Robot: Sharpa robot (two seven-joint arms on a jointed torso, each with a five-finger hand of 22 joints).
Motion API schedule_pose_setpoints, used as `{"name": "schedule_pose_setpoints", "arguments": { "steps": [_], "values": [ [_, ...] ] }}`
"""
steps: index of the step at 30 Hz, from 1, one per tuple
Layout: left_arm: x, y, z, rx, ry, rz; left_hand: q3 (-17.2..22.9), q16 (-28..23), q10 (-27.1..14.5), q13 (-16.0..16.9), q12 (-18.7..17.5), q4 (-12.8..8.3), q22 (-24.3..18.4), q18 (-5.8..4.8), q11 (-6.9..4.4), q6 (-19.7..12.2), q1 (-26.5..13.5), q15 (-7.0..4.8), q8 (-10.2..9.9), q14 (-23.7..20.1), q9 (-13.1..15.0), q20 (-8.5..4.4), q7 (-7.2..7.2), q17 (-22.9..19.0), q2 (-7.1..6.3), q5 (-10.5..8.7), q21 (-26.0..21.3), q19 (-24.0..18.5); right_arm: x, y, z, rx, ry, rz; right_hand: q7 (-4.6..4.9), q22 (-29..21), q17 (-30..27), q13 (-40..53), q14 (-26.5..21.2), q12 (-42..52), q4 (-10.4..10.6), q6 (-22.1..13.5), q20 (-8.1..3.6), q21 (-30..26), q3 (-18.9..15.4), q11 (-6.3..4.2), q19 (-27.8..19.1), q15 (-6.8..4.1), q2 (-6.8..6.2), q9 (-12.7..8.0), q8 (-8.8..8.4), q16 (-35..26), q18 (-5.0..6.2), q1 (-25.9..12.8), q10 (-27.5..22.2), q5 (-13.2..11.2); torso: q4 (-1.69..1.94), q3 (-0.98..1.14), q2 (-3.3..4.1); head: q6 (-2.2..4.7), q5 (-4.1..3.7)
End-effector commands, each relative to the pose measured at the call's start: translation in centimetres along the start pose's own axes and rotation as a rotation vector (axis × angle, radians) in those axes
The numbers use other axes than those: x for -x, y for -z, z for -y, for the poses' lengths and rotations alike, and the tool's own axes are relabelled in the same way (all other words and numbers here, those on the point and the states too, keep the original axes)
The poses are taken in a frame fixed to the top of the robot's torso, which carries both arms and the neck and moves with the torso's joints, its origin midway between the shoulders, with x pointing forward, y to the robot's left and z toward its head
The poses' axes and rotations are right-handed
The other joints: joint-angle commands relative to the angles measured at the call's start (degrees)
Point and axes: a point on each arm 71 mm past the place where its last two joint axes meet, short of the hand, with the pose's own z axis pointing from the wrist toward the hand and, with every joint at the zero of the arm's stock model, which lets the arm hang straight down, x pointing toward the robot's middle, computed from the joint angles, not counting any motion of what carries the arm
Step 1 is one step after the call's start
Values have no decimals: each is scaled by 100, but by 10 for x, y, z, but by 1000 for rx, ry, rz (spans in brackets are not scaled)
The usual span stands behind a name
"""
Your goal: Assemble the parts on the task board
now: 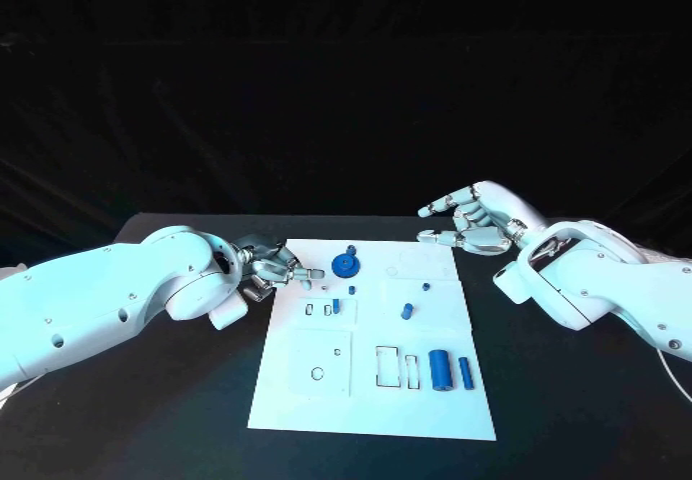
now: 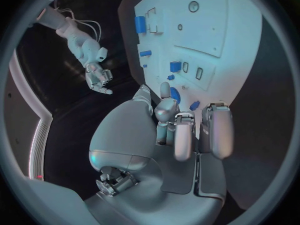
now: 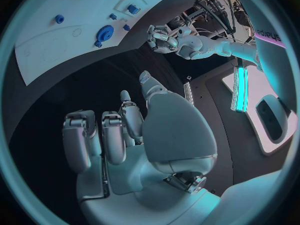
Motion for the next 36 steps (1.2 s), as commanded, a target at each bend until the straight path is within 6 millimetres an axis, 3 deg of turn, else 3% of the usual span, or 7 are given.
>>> {"name": "schedule_pose_setpoints", "arguments": {
  "steps": [1,6,9,23,33,36],
  "values": [
    [1,-4,0,159,-224,9,-145,17,65,186,166,5,184,-119,-20,-128,-73,-34,231,595,222,-35,-15,1505,44,-40,99,101,0,0,3,-19,-27,-9,4,1170,1396,435,581,-34,17,40,37,-19,-13,-10,430,23,20,6,23,-7,-44,24,-28,37,-21,21,-57,-29,15],
    [0,-14,14,189,-302,7,-375,17,88,289,258,13,389,-160,-37,-261,-253,-63,464,595,473,-42,-33,1505,86,-310,202,176,2,-1,7,-32,-23,-6,3,1162,1382,427,578,-45,26,44,36,-23,-24,-11,426,22,25,6,22,-14,-42,16,-31,50,-19,29,-70,-44,37],
    [0,-20,22,198,-331,11,-467,17,100,329,293,10,456,-172,-50,-311,-292,-69,557,595,586,-52,-43,1505,103,-355,233,202,2,-1,8,-38,-23,-5,2,1159,1379,424,577,-49,28,44,36,-25,-27,-11,424,22,26,5,22,-15,-41,14,-33,58,-22,36,-71,-39,49],
    [-10,-45,42,255,-447,-88,-636,17,89,350,307,17,484,-177,-52,-405,-432,-80,663,595,755,-61,-50,1505,151,-385,243,212,1,-3,11,-53,-20,-4,0,1148,1363,414,573,-62,37,47,34,-31,-44,-14,418,20,28,4,19,-23,-39,10,-37,96,-19,18,-49,-60,85],
    [-21,-58,51,265,-479,-125,-749,17,80,362,313,20,496,-179,-54,-451,-555,-83,702,595,831,-66,-52,1505,175,-399,246,214,0,-4,11,-54,-22,-8,-1,1142,1357,406,571,-69,46,48,31,-34,-63,-15,415,18,30,3,14,-27,-37,8,-39,149,-34,15,-43,-103,103],
    [-24,-61,53,264,-483,-130,-757,17,83,369,318,19,501,-180,-55,-454,-561,-84,705,595,837,-67,-53,1505,179,-399,249,216,-1,-5,11,-54,-22,-9,-1,1139,1357,406,571,-67,48,48,31,-36,-67,-16,414,17,32,2,13,-27,-37,7,-38,160,-23,18,-47,-114,93]
  ]
}}
